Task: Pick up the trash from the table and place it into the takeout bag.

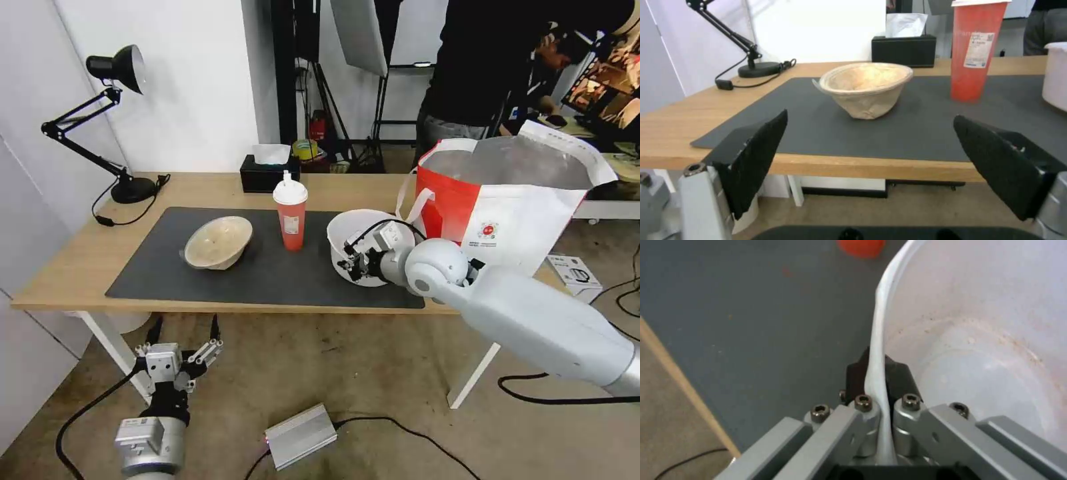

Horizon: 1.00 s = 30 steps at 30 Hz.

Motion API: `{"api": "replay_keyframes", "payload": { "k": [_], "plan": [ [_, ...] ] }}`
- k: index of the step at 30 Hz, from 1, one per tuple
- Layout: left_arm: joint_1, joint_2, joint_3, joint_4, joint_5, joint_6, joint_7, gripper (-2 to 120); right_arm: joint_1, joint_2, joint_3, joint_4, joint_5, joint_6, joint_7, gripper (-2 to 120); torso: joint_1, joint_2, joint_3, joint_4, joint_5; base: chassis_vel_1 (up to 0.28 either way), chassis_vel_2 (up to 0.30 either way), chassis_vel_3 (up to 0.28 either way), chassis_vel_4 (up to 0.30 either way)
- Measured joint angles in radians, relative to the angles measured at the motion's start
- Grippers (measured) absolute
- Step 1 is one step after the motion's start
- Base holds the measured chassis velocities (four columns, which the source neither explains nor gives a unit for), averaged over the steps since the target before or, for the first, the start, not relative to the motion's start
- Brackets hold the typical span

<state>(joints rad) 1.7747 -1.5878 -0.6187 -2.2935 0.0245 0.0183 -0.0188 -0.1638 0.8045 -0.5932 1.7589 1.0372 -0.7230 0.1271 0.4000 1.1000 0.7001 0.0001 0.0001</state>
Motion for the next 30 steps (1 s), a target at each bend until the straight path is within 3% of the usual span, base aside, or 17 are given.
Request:
{"api": "replay_keyframes", "payload": {
  "k": [30],
  "plan": [
    [0.003, -0.004, 0.003, -0.014, 0.003, 0.003, 0.0, 100, 0.071, -0.047, -0.069, 0.198, 0.04, 0.0, 0.031, 0, 0.0, 0.0, 0.0, -0.0001, -0.0001, 0.0, 0.0, 0.0, 0.0]
  ]
}}
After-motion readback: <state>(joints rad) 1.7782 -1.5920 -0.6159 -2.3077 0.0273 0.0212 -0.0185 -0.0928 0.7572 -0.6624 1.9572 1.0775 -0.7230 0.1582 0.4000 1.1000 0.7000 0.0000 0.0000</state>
